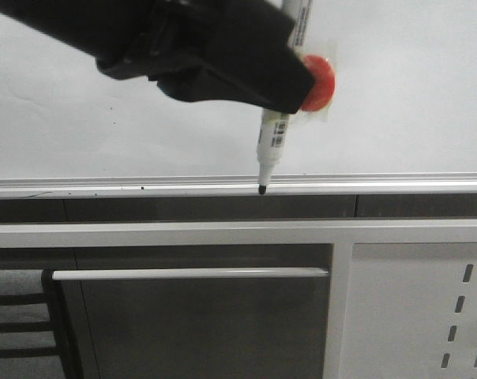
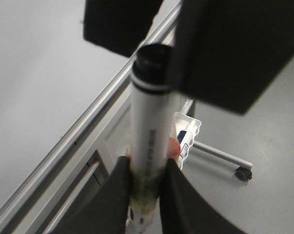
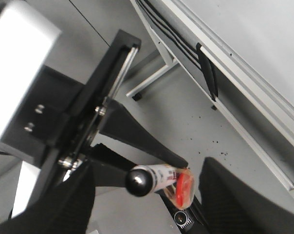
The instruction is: Write number 1 on whiteboard
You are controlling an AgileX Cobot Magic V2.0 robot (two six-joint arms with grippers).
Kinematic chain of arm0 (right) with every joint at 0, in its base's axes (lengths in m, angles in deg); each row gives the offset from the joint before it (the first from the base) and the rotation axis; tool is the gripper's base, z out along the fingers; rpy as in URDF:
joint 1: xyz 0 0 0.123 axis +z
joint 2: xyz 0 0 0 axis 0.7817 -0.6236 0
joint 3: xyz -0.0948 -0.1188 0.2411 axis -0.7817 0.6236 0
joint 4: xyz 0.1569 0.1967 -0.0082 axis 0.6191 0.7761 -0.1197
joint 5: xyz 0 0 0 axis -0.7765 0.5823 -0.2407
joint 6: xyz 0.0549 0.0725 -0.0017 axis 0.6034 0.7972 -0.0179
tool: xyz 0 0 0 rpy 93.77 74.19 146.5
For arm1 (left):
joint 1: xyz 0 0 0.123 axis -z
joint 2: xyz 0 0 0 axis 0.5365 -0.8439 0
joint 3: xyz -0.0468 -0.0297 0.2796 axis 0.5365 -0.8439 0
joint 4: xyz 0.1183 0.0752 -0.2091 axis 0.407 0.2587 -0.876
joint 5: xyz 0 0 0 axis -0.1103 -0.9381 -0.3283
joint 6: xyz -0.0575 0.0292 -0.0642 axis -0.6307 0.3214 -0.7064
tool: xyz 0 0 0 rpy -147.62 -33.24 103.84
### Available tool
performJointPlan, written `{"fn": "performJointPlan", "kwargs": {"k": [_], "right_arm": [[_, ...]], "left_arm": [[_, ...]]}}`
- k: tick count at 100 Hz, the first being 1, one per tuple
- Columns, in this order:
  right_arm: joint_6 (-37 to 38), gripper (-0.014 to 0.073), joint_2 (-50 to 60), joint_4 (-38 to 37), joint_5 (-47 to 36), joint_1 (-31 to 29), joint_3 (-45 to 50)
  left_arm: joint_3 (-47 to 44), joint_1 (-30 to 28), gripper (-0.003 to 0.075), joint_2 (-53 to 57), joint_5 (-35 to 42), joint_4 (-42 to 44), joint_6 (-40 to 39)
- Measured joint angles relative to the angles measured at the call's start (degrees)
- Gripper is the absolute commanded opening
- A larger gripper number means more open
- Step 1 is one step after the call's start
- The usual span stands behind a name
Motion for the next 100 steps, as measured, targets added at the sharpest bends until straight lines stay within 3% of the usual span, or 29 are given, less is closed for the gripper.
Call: {"fn": "performJointPlan", "kwargs": {"k": [8,51,67,76,93,100], "right_arm": [[-0.10,0.0388,-0.77,-0.47,0.27,0.10,-0.23],[-0.23,-0.0063,-1.02,-0.73,1.42,0.23,-1.12],[-0.63,-0.0064,-1.02,-1.19,1.19,0.23,-1.12],[-0.63,-0.0063,-1.02,-1.19,1.11,0.23,-1.35],[-0.63,-0.0058,-1.02,-1.45,1.07,0.23,-1.44],[-0.63,-0.0051,-1.02,-1.69,1.19,0.23,-1.44]], "left_arm": [[0.39,0.00,-0.0020,0.00,0.00,0.22,0.09],[0.37,0.00,-0.0020,0.00,0.11,0.54,0.20],[0.37,0.00,0.0009,0.00,0.46,-0.47,0.20],[0.37,0.00,0.0128,0.00,0.68,-1.26,0.20],[0.37,0.00,0.0498,0.52,2.05,-2.23,0.20],[0.37,0.00,0.0540,1.57,3.20,-3.05,0.20]]}}
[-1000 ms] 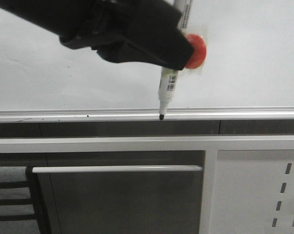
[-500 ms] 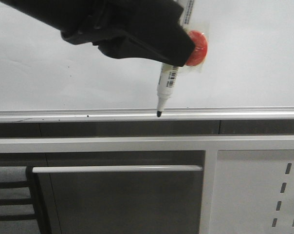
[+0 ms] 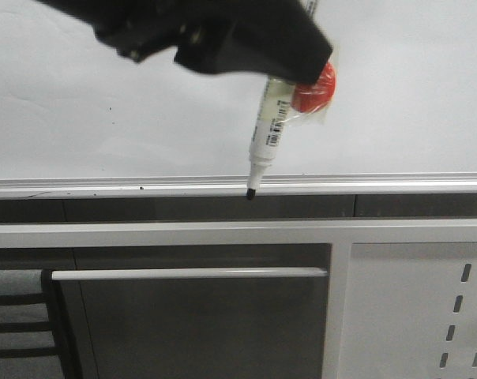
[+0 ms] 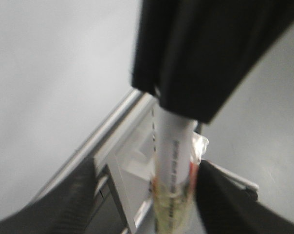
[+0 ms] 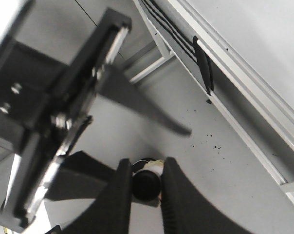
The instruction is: Write number 1 on whiteboard
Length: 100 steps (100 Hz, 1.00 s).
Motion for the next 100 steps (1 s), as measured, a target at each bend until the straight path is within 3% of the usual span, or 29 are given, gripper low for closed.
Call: {"fn": "performJointPlan", "kwargs": {"k": [17,39,51,64,77,100], "right_arm": [[0.00,-0.0042,3.05,-1.71,-4.84,0.00,3.17],[0.00,-0.0042,15.37,-2.24,-24.08,1.29,17.44],[0.00,-0.0042,22.86,-2.14,-36.84,5.44,25.80],[0.00,-0.0042,28.71,-1.77,-49.83,10.92,32.60],[0.00,-0.0042,30.71,-2.03,-57.59,13.82,36.24],[0.00,-0.0043,30.20,-4.44,-66.54,14.06,36.89]], "left_arm": [[0.00,-0.59,0.0506,4.76,1.93,-1.18,0.00],[0.00,-7.51,0.0439,11.19,2.57,-5.40,0.00],[-0.11,-11.82,0.0338,12.41,3.12,-8.86,0.00],[-1.04,-15.10,0.0165,12.80,3.47,-12.94,0.00],[-1.67,-16.28,0.0001,12.92,3.94,-15.23,0.00],[-1.91,-16.37,-0.0020,12.92,3.94,-15.70,0.00]]}}
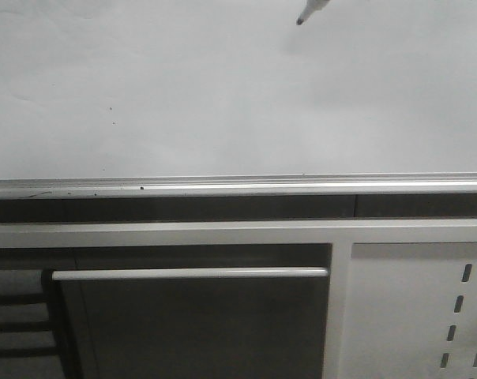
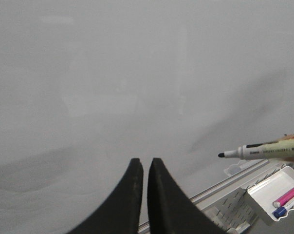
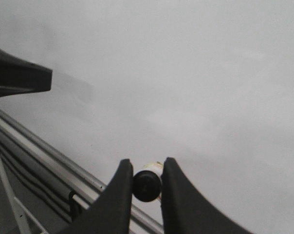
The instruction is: Write number 1 on whiteboard
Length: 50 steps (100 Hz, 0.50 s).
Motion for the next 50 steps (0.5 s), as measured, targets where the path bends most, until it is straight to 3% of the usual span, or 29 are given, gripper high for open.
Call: {"fn": "performJointPlan", "kwargs": {"k": [50], "right_arm": [[0.00,-0.0043,-12.04,-0.71,-9.98,0.00,0.00]], "left_arm": [[0.00,0.00,-0.0020,0.00,0.85,-0.05,0.00]]}}
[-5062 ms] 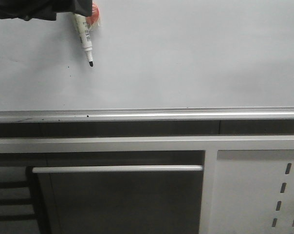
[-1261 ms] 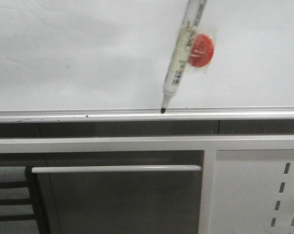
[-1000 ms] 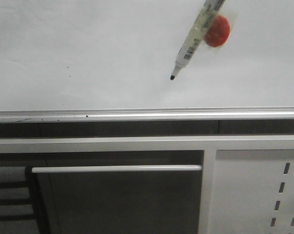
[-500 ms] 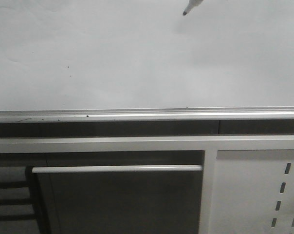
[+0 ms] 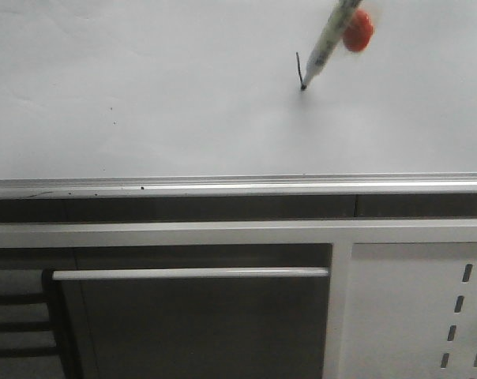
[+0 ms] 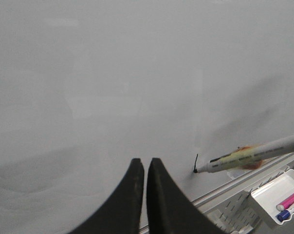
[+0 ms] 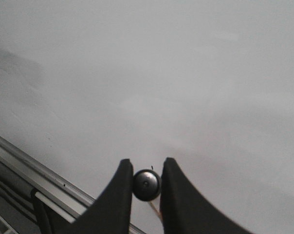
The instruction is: Write number 1 on whiteboard
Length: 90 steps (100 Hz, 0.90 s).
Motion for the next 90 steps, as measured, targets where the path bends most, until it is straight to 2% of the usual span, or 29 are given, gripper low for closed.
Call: {"fn": "performJointPlan", "kwargs": {"k": [11,21,41,62,73,81,90], "right_arm": [[0.00,-0.0043,-3.35,0.00,-0.12,0.00,0.00],[0.00,-0.0043,-3.08,0.00,3.21,0.38,0.00],[0.00,-0.0043,3.30,-0.43,16.90,0.54,-0.94],[0.00,-0.0043,5.72,-1.13,30.33,0.63,-6.22],[0.00,-0.0043,5.20,-1.29,32.43,0.63,-8.66],[0.00,-0.0043,3.90,-1.38,32.92,0.63,-10.94],[0.00,-0.0043,1.96,-1.51,34.28,0.63,-13.82]], "left_arm": [[0.00,0.00,-0.0020,0.00,0.05,0.00,0.00],[0.00,0.00,-0.0020,0.00,0.05,-0.07,0.00],[0.00,0.00,-0.0003,0.00,-3.02,0.86,0.00],[0.00,0.00,0.0154,-1.81,-13.62,2.79,1.42],[0.00,0.53,0.0254,-2.43,-18.42,3.19,4.07],[0.00,1.89,0.0359,-2.44,-19.56,3.32,5.95],[0.00,3.89,0.0424,-2.44,-19.66,3.44,7.38]]}}
